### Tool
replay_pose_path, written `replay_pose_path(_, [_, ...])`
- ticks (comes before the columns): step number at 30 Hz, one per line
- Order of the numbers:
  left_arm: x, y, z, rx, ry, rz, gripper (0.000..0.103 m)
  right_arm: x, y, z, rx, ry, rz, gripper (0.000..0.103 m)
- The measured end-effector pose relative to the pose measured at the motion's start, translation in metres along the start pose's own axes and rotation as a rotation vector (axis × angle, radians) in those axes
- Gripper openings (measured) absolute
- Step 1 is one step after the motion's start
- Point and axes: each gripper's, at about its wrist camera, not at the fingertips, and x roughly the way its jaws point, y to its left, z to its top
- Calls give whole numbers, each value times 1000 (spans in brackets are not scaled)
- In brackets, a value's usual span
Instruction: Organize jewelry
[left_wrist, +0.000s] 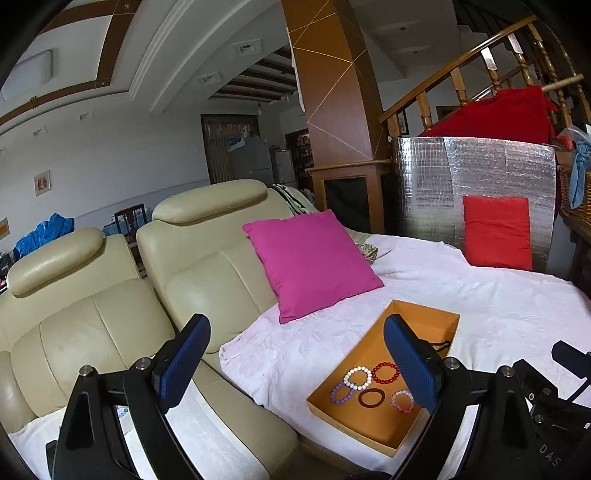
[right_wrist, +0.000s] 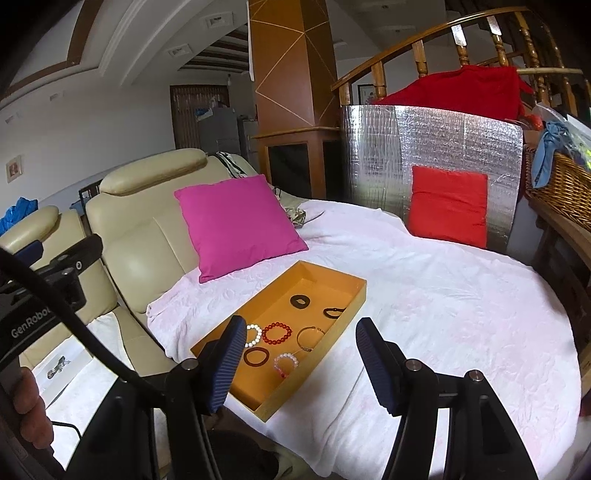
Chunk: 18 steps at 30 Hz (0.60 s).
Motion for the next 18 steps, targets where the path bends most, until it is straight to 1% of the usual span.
replay_pose_path(11, [2, 5, -2, -17, 6, 5, 95, -1, 7, 1, -13, -1, 2, 66])
replay_pose_path(18, [5, 7, -3, -19, 14, -7, 95, -2, 8, 1, -11, -2, 1, 66])
